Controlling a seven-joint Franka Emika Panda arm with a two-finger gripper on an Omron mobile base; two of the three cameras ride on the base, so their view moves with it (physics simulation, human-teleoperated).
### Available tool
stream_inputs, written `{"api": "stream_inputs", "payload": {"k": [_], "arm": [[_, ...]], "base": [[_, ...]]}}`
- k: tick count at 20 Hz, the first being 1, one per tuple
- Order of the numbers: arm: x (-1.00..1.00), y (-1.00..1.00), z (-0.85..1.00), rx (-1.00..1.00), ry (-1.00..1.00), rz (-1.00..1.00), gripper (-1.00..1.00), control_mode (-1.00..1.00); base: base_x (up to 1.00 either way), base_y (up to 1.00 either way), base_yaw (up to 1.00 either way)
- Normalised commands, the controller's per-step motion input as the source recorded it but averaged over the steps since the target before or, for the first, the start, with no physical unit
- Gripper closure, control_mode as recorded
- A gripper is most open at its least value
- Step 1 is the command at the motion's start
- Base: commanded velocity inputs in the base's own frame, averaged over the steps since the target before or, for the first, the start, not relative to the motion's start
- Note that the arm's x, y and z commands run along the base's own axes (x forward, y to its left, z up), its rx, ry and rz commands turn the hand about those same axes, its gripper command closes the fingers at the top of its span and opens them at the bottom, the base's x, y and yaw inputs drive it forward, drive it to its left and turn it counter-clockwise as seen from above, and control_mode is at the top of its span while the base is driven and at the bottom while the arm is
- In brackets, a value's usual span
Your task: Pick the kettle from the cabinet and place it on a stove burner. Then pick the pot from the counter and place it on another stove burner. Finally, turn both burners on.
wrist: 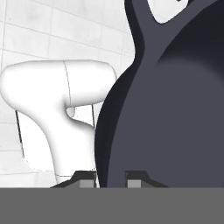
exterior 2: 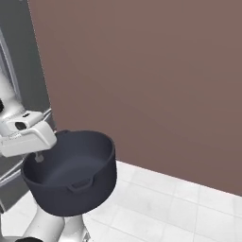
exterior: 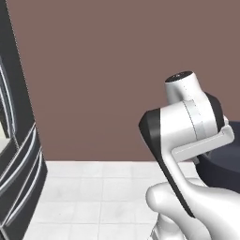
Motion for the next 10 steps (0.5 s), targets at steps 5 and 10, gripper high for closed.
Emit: {"api": "stream_inputs", "payload": {"k": [5,10], "arm": [[0.0,0.0,0.0,0.0,0.0,0.0,1.0,1.0],[0.0,0.0,0.0,0.0,0.0,0.0,1.0,1.0]], "base": [[0.36,-0.42,-0.25],[0.35,-0.39,-0.3]]}}
